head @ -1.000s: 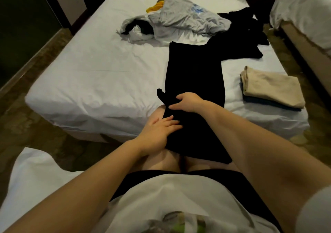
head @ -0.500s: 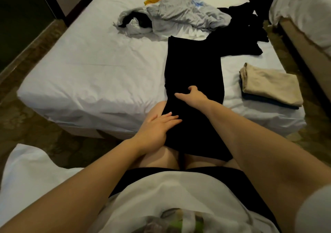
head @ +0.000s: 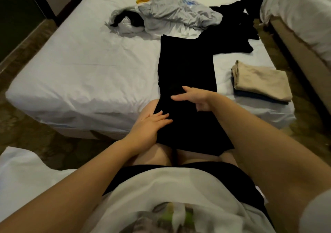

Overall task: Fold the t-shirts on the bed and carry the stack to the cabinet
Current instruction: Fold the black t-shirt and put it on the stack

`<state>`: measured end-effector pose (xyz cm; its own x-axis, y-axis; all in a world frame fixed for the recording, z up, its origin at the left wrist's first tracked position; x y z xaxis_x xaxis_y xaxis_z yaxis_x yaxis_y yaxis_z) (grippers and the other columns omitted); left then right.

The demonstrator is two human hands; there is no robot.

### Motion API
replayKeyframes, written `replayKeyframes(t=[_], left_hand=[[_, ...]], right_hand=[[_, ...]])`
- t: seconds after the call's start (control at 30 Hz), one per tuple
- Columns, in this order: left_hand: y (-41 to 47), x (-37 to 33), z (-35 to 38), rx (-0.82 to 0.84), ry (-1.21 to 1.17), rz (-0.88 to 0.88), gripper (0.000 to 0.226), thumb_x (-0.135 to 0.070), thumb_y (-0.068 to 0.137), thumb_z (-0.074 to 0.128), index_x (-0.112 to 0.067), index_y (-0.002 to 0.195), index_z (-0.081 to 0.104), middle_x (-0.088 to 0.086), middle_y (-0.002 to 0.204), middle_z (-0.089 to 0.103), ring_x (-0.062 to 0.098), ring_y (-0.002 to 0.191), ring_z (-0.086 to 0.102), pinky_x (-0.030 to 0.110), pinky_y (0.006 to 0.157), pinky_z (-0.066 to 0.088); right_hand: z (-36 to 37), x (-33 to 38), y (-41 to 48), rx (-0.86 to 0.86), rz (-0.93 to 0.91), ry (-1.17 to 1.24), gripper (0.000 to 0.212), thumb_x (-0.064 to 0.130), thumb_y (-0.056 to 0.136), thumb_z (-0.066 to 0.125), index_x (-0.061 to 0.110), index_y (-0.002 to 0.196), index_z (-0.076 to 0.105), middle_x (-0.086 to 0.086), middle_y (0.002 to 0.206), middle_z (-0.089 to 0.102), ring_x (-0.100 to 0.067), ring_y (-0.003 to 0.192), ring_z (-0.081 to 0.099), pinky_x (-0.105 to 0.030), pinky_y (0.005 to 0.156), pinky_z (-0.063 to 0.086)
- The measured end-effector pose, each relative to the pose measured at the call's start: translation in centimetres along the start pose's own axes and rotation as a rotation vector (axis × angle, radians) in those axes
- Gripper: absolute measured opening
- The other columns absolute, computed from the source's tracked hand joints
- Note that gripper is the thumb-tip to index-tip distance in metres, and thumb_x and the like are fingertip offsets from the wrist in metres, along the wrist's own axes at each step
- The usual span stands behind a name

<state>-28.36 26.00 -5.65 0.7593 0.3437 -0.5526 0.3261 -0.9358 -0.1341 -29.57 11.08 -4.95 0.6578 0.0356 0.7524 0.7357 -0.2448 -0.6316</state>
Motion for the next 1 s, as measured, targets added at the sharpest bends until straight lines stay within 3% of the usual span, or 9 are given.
replayKeyframes(t=[0.1, 0.2, 0.37, 0.47, 0.57, 0.67, 0.8, 0.93, 1.0], left_hand=[[0.2, -0.3, 0.0, 0.015, 0.013, 0.001, 0.088, -0.040, 0.060, 0.006, -0.020, 0.140, 0.036, 0.006, 0.152, 0.024, 0.021, 0.143, 0.016, 0.035, 0.113, 0.009], [0.1, -0.8, -0.1, 0.020, 0.023, -0.023, 0.077, -0.021, 0.066, 0.017, -0.021, 0.141, 0.034, 0.005, 0.153, 0.022, 0.021, 0.144, 0.014, 0.035, 0.114, 0.009], [-0.2, -0.7, -0.2, 0.014, 0.037, -0.029, 0.076, -0.016, 0.067, 0.021, -0.020, 0.141, 0.034, 0.005, 0.153, 0.024, 0.020, 0.144, 0.014, 0.038, 0.116, 0.011], [-0.3, -0.9, -0.3, 0.010, 0.040, -0.031, 0.078, -0.014, 0.065, 0.020, -0.020, 0.141, 0.034, 0.005, 0.153, 0.023, 0.020, 0.144, 0.013, 0.035, 0.116, 0.009], [-0.4, -1.1, -0.4, -0.003, 0.023, -0.036, 0.079, -0.013, 0.066, 0.019, -0.021, 0.143, 0.031, 0.004, 0.154, 0.022, 0.019, 0.144, 0.013, 0.035, 0.115, 0.008], [-0.5, -1.1, -0.3, -0.007, 0.032, -0.024, 0.077, -0.014, 0.067, 0.019, -0.022, 0.143, 0.030, 0.004, 0.154, 0.022, 0.020, 0.144, 0.013, 0.037, 0.116, 0.010], [-0.6, -0.9, -0.3, -0.021, 0.019, -0.007, 0.077, -0.012, 0.067, 0.019, -0.020, 0.142, 0.031, 0.007, 0.152, 0.025, 0.023, 0.144, 0.016, 0.037, 0.117, 0.010], [-0.6, -0.5, -0.2, -0.052, -0.004, 0.026, 0.080, -0.005, 0.064, 0.020, -0.026, 0.142, 0.026, 0.008, 0.151, 0.029, 0.025, 0.143, 0.019, 0.034, 0.115, 0.010], [-0.5, -0.3, -0.2, -0.058, -0.021, 0.028, 0.079, -0.004, 0.065, 0.021, -0.023, 0.141, 0.032, 0.009, 0.150, 0.031, 0.026, 0.142, 0.020, 0.031, 0.113, 0.010]], right_hand=[[-2.3, 0.5, -0.9, -0.152, -0.137, -0.199, 0.074, 0.018, 0.085, 0.068, 0.021, 0.146, 0.027, -0.008, 0.129, 0.050, -0.026, 0.114, 0.054, -0.037, 0.094, 0.049], [-3.2, 0.7, -1.9, -0.290, -0.294, -0.171, 0.068, 0.024, 0.087, 0.065, 0.019, 0.145, 0.029, -0.012, 0.121, 0.049, -0.023, 0.105, 0.054, -0.029, 0.093, 0.044], [-1.7, -0.4, -1.7, -0.164, -0.277, -0.199, 0.081, 0.035, 0.083, 0.069, 0.028, 0.148, 0.020, -0.010, 0.141, 0.042, -0.022, 0.130, 0.041, -0.030, 0.105, 0.037], [-1.4, 0.3, -2.2, -0.129, -0.328, -0.374, 0.074, 0.026, 0.085, 0.067, 0.027, 0.147, 0.026, -0.005, 0.145, 0.039, -0.023, 0.135, 0.036, -0.025, 0.099, 0.034], [-2.2, 1.8, -3.3, -0.293, -0.478, -0.442, 0.055, 0.025, 0.091, 0.060, 0.023, 0.141, 0.035, -0.001, 0.122, 0.055, -0.015, 0.116, 0.050, -0.019, 0.087, 0.039], [-1.5, 2.0, -3.5, -0.351, -0.545, -0.455, 0.047, 0.025, 0.095, 0.052, 0.020, 0.139, 0.034, 0.016, 0.086, 0.050, -0.004, 0.081, 0.049, -0.012, 0.065, 0.037], [-1.3, 0.4, -2.5, -0.266, -0.478, -0.310, 0.054, 0.023, 0.093, 0.057, 0.026, 0.141, 0.032, -0.002, 0.118, 0.056, -0.016, 0.109, 0.054, -0.029, 0.091, 0.049], [-3.4, -0.6, -2.6, -0.275, -0.420, -0.329, 0.053, 0.014, 0.090, 0.060, 0.022, 0.139, 0.040, 0.001, 0.096, 0.052, -0.014, 0.085, 0.054, -0.007, 0.062, 0.046], [-4.2, -1.1, -2.8, -0.331, -0.413, -0.417, 0.048, 0.014, 0.089, 0.062, 0.019, 0.134, 0.047, 0.002, 0.094, 0.053, -0.012, 0.084, 0.052, -0.008, 0.070, 0.044]])
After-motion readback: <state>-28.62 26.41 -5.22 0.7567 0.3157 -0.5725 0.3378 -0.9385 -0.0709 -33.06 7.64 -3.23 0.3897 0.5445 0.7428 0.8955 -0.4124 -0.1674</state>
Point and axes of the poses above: each hand's wrist, its own y-axis towards the middle knuckle, its own z-axis out of the palm, x = y × z, the point moved 8 cm from there along y, towards the middle knuckle
